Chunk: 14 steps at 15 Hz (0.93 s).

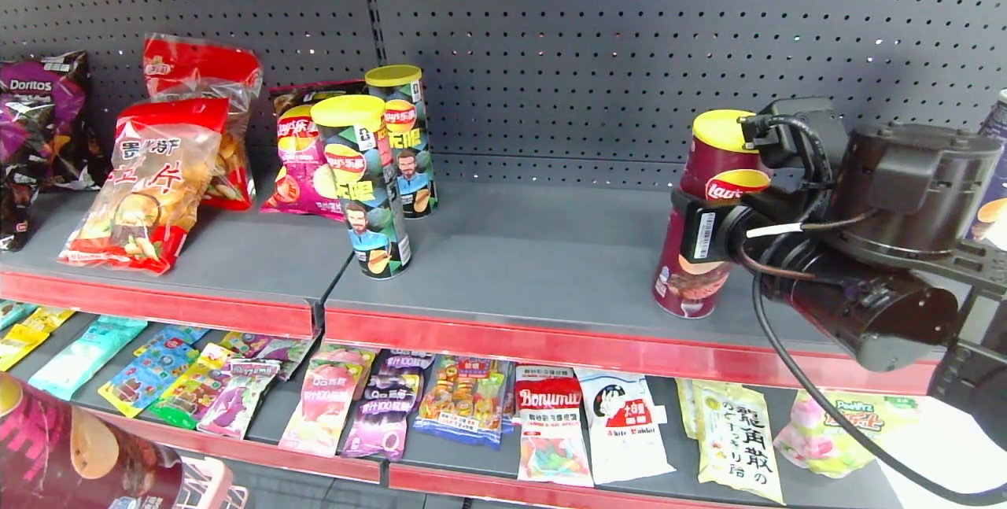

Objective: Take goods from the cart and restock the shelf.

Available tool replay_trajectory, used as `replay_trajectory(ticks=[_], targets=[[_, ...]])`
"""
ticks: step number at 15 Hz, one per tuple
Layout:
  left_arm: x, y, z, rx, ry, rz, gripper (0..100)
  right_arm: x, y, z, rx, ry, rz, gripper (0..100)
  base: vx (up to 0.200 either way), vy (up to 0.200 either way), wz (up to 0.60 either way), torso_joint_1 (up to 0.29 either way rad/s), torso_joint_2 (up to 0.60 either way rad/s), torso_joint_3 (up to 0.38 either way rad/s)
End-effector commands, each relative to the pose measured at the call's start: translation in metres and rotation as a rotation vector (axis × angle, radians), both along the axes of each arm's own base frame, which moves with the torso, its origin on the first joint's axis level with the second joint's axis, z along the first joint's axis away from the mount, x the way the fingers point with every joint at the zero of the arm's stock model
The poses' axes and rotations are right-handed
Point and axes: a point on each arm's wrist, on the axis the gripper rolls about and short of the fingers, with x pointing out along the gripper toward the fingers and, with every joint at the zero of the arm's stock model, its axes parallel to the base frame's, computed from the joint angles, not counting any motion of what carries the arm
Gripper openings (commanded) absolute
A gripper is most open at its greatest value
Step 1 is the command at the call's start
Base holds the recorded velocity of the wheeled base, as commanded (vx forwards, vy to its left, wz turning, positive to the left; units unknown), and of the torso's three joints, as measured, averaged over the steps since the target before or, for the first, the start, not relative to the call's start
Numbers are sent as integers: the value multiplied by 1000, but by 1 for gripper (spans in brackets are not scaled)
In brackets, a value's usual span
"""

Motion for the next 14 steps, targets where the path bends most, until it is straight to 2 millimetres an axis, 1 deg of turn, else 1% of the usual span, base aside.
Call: replay_trajectory(ticks=[1, 4, 11, 13, 14], targets=[[0, 0, 0, 1, -2, 0, 0, -2, 1, 2, 2, -5, 1, 0, 0, 0, 0, 0, 0, 0], [-1, 0, 0, 1, -4, 0, 0, -9, 6, 3, 12, -8, 27, 0, 0, 0, 0, 0, 0, 0], [-2, 0, 0, -1, -8, 1, 0, -10, 6, 1, 40, 1, 27, 0, 0, 0, 0, 0, 0, 0], [-2, 0, 0, 1, -8, 0, 0, -17, 7, 3, 43, -3, 42, 0, 0, 0, 0, 0, 0, 0], [-2, 0, 0, 1, -8, 0, 0, -18, 7, 1, 37, 5, 45, 0, 0, 0, 0, 0, 0, 0]])
